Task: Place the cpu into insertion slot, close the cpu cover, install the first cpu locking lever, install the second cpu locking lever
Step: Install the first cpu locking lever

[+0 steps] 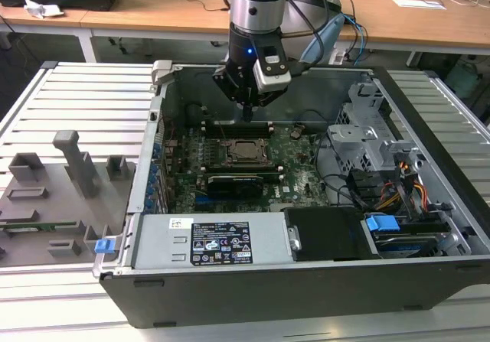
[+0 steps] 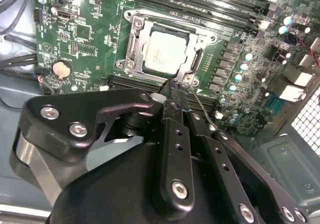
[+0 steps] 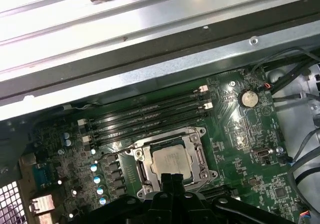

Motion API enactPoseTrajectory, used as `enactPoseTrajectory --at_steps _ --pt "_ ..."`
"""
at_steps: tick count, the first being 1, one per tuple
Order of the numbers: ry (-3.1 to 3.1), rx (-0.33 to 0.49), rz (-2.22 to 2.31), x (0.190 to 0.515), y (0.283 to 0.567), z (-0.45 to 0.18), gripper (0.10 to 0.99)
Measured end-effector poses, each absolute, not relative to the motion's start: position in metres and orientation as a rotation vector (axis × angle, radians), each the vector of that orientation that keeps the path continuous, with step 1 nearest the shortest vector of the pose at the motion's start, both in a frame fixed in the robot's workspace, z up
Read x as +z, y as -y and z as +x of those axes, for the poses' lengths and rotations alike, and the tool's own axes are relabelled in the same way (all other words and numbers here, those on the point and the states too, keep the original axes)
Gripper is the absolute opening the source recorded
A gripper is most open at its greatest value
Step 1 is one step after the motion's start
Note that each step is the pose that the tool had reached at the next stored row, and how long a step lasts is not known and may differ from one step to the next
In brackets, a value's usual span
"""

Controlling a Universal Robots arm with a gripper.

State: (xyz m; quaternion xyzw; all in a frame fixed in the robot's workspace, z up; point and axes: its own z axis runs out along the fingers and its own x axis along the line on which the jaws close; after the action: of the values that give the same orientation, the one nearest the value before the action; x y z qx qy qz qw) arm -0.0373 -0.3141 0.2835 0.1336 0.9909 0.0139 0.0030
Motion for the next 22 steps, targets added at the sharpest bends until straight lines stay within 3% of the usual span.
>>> enactPoseTrajectory --at_steps 22 --pt "-3.134 0.044 0.159 0.2835 0.3141 -0.0373 0.106"
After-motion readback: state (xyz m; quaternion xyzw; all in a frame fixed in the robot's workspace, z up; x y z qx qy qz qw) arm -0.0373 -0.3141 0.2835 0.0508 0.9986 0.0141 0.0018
